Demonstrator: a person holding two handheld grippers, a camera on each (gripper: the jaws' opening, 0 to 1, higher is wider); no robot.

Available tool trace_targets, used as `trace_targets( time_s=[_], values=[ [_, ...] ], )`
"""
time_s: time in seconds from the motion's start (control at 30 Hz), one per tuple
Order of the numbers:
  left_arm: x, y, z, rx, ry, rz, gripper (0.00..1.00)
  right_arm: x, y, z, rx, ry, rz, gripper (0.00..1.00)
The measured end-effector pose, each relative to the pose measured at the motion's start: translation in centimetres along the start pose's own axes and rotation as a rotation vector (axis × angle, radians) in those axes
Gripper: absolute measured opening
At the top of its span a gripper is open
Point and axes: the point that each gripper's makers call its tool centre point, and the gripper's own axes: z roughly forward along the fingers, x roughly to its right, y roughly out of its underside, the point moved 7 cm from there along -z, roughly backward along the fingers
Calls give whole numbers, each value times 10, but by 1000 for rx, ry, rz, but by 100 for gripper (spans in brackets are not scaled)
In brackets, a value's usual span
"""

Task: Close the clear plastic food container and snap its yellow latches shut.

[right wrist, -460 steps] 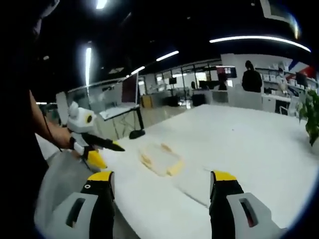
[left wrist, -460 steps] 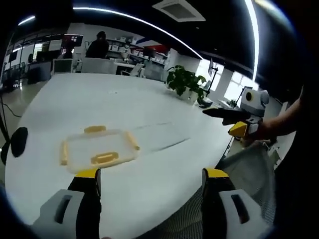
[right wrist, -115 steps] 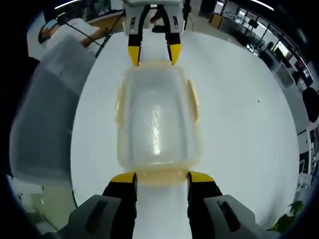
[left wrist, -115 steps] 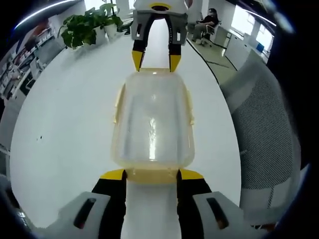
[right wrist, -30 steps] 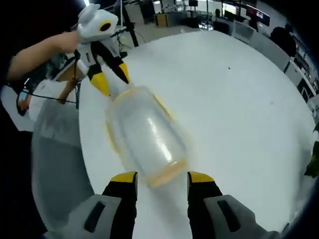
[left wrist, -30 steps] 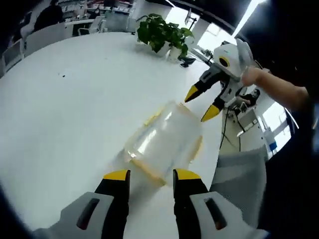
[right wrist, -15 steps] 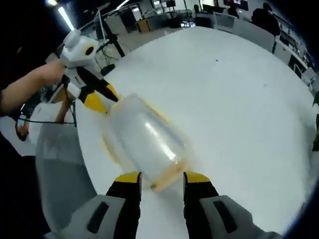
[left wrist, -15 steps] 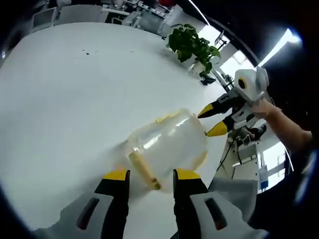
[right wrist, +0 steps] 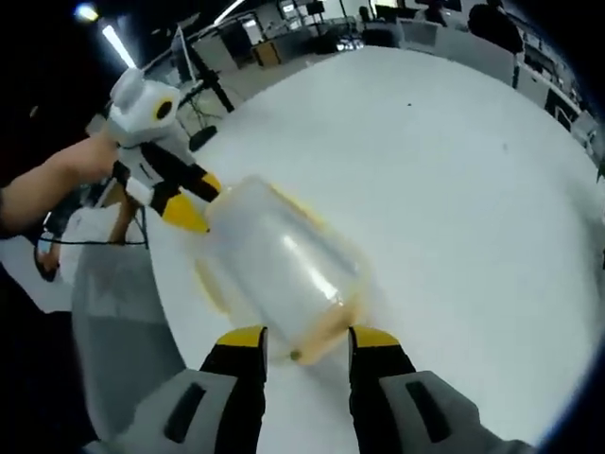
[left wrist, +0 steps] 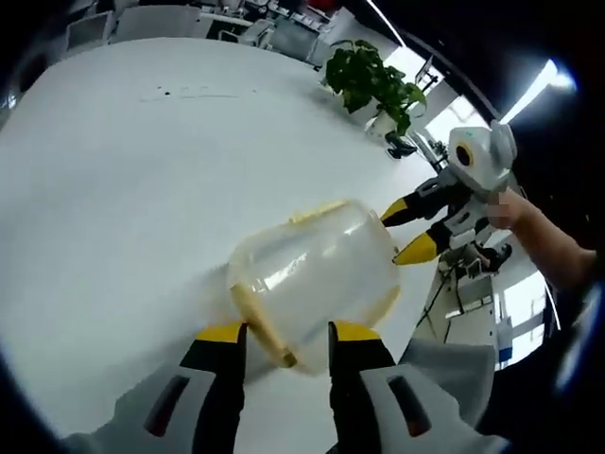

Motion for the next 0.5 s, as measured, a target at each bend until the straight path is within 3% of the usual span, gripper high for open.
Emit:
trace_targets(
  time_s=[0.17,0.5],
  values=[
    [0,-2,1,-10,-8,-34,32,1,1,1,-7,-13,46,32],
    [0,-2,3,-13,-5,-27,30,1,2,2,-2,-33,37,29]
  ],
)
